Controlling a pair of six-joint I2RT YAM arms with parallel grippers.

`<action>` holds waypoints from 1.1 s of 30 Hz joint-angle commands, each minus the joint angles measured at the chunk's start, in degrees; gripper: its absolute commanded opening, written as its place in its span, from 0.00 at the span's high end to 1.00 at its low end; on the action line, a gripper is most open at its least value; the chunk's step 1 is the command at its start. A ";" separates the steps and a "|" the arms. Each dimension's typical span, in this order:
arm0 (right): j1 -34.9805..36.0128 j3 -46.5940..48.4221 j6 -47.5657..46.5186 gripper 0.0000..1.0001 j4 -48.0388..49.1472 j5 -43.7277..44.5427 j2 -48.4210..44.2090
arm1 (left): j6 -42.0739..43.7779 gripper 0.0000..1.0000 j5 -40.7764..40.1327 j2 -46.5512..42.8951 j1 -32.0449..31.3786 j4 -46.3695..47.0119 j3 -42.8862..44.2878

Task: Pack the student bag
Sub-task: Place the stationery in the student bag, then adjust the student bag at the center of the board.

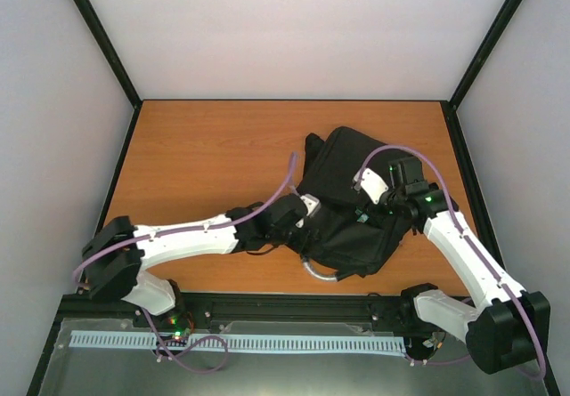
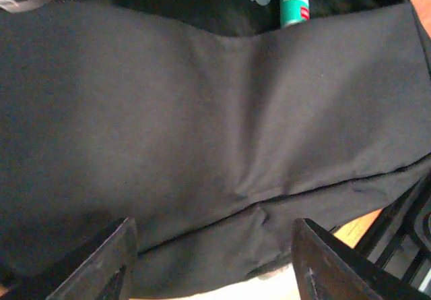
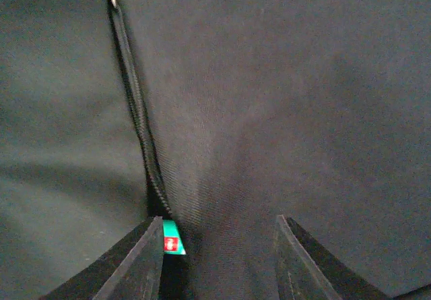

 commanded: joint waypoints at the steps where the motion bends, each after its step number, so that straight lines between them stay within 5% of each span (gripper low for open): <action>1: 0.38 5.02 -0.83 0.51 -7.27 -5.85 -3.05 | -1.34 0.28 -8.06 -6.83 0.34 -4.92 -0.76; 4: -0.49 8.01 0.49 0.46 -9.17 -3.98 -4.47 | -4.88 0.20 -7.59 -8.70 4.87 -5.19 -0.93; 10: -7.06 10.67 -0.60 0.44 -11.23 -0.75 -1.02 | -7.98 0.19 7.78 -5.78 16.41 1.42 -2.22; 17: -14.55 8.11 -5.75 0.37 -11.45 4.57 6.68 | -6.50 0.23 19.68 2.67 18.60 4.50 1.03; 25: -13.06 2.04 -9.16 0.34 -5.78 11.34 13.78 | -7.88 0.55 20.07 6.68 18.55 7.45 -0.90; 33: -9.71 5.96 -6.22 0.36 1.52 18.00 26.77 | -12.89 0.81 21.62 3.74 13.45 14.97 -8.29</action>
